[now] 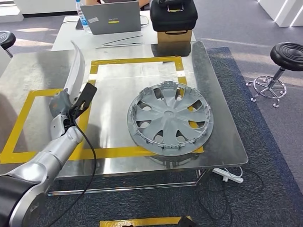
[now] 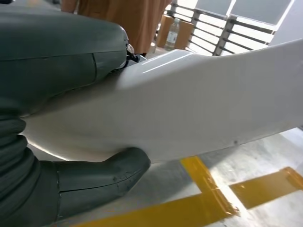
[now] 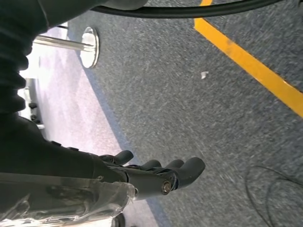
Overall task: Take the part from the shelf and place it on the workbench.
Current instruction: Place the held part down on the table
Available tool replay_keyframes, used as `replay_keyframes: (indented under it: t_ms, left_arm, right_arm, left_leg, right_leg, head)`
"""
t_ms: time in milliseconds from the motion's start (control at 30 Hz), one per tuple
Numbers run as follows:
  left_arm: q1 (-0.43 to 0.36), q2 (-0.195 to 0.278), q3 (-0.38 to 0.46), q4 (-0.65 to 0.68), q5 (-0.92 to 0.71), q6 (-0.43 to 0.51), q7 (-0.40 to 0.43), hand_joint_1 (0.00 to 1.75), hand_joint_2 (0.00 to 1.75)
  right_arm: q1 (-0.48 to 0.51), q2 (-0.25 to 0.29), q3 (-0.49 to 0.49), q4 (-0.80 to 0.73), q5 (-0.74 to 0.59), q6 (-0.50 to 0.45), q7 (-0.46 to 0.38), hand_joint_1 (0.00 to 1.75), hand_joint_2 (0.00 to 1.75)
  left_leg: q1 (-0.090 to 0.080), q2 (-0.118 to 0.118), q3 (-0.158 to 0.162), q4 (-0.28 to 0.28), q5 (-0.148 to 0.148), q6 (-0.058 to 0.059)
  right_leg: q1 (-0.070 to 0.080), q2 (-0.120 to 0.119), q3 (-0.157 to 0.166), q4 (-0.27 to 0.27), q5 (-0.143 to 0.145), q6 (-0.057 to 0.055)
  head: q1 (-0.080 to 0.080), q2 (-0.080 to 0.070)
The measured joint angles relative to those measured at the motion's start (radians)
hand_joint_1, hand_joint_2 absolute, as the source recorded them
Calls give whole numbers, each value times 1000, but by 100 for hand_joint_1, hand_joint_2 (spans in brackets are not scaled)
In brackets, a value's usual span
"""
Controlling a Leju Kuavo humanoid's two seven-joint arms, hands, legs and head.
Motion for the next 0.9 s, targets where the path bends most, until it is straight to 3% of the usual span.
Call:
replay_keyframes:
  t_ms: [33,67,133,167,233,333,400,467,500,533,567,633,700,833,900]
  left_arm:
    - [1,5,4,4,-1,0,2,169,175]
    - [2,10,8,7,-1,0,3,169,175]
    - [0,16,13,10,-3,1,3,169,175]
    - [-1,17,14,11,-5,1,3,169,175]
    - [-3,19,15,12,-6,1,3,169,175]
    - [-1,21,15,16,-10,0,9,169,175]
    - [-1,25,16,18,-24,-8,32,169,175]
    - [5,30,17,25,-46,-25,59,169,175]
    - [11,34,17,29,-55,-37,69,169,175]
    - [20,37,17,34,-62,-49,78,169,175]
    - [28,39,17,37,-67,-60,85,169,175]
    - [42,42,19,43,-76,-77,99,169,175]
    - [49,47,19,48,-88,-94,111,169,175]
    - [63,54,22,53,-92,-128,107,169,175]
    - [66,55,31,53,-84,-142,84,169,175]
  right_arm:
    - [1,0,0,0,0,0,0,0,175]
    - [1,0,0,0,0,0,0,0,175]
    - [0,0,0,0,0,0,1,0,175]
    - [0,0,0,0,0,0,1,0,175]
    - [-2,0,0,0,0,0,1,0,175]
    - [-1,0,0,0,-1,0,1,0,175]
    - [-1,0,0,0,-1,0,1,0,175]
    - [1,0,0,0,-1,-1,1,0,175]
    - [2,0,0,0,-1,-1,1,0,175]
    - [4,0,0,0,-2,-1,0,0,175]
    - [6,0,0,0,-2,-2,0,0,175]
    - [9,0,0,0,-2,-3,-2,0,175]
    - [9,0,-1,0,-3,-5,-3,0,175]
    - [14,-1,-2,0,-6,-6,-6,0,175]
    - [14,-1,-3,0,-7,-7,-7,0,175]
  left_leg:
    - [0,0,-7,7,10,1]
    - [0,0,5,-22,37,2]
    - [0,2,68,-148,103,4]
    - [0,2,96,-204,121,7]
    - [-2,0,122,-256,126,15]
    - [0,0,122,-259,127,34]
    - [3,1,123,-260,128,45]
    - [2,1,123,-260,128,50]
    - [1,1,124,-260,127,50]
    - [0,0,124,-260,127,51]
    - [-1,0,125,-260,126,51]
    - [-2,-1,128,-260,124,48]
    - [-4,-2,127,-258,122,41]
    - [-2,-1,127,-260,120,18]
    - [-2,0,104,-210,85,7]
  right_leg:
    - [0,0,0,0,0,0]
    - [0,0,1,0,0,0]
    - [1,1,4,2,-3,4]
    - [3,1,4,4,-4,8]
    - [7,1,3,4,-5,18]
    - [5,-1,-1,9,-12,31]
    - [4,-4,-37,87,-57,40]
    - [3,-6,-100,223,-117,45]
    - [4,-6,-125,272,-131,45]
    - [4,-6,-135,287,-127,44]
    - [4,-6,-124,259,-104,41]
    - [5,-5,-61,125,-37,34]
    - [7,-4,-7,21,-5,28]
    - [9,-2,8,-4,-1,12]
    - [4,-3,13,-12,2,3]
  head:
    - [-1,0]
    - [-1,0]
    - [-2,0]
    - [-2,0]
    - [-2,0]
    - [-1,0]
    - [2,0]
    - [6,0]
    - [6,0]
    - [6,0]
    - [6,0]
    - [6,0]
    - [6,0]
    - [4,0]
    - [2,0]
